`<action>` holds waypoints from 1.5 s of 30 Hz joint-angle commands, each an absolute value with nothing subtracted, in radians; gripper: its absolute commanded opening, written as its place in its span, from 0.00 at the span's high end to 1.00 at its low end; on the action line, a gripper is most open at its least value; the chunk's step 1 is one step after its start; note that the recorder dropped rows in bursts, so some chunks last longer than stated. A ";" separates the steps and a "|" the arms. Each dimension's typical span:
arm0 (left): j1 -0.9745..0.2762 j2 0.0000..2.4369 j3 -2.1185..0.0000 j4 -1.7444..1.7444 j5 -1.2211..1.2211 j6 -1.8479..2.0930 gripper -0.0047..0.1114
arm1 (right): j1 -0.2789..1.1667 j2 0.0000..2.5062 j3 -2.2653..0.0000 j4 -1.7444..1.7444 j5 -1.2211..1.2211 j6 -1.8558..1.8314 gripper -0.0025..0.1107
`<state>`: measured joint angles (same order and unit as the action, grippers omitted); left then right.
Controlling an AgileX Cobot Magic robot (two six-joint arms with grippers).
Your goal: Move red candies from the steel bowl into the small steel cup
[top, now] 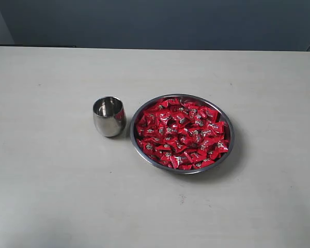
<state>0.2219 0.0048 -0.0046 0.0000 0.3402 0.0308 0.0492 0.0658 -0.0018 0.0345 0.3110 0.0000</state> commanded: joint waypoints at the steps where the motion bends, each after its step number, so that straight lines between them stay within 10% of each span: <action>1: 0.217 0.000 0.000 -0.006 0.330 0.029 0.96 | 0.042 0.061 0.000 0.032 0.304 0.000 0.98; 45: 0.217 0.000 0.000 -0.006 0.330 0.029 0.96 | 0.041 0.061 0.000 0.451 -0.432 0.064 0.98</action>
<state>0.2219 0.0048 -0.0046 0.0000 0.3402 0.0308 0.0457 0.0658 -0.0018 0.3955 -0.3580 0.0474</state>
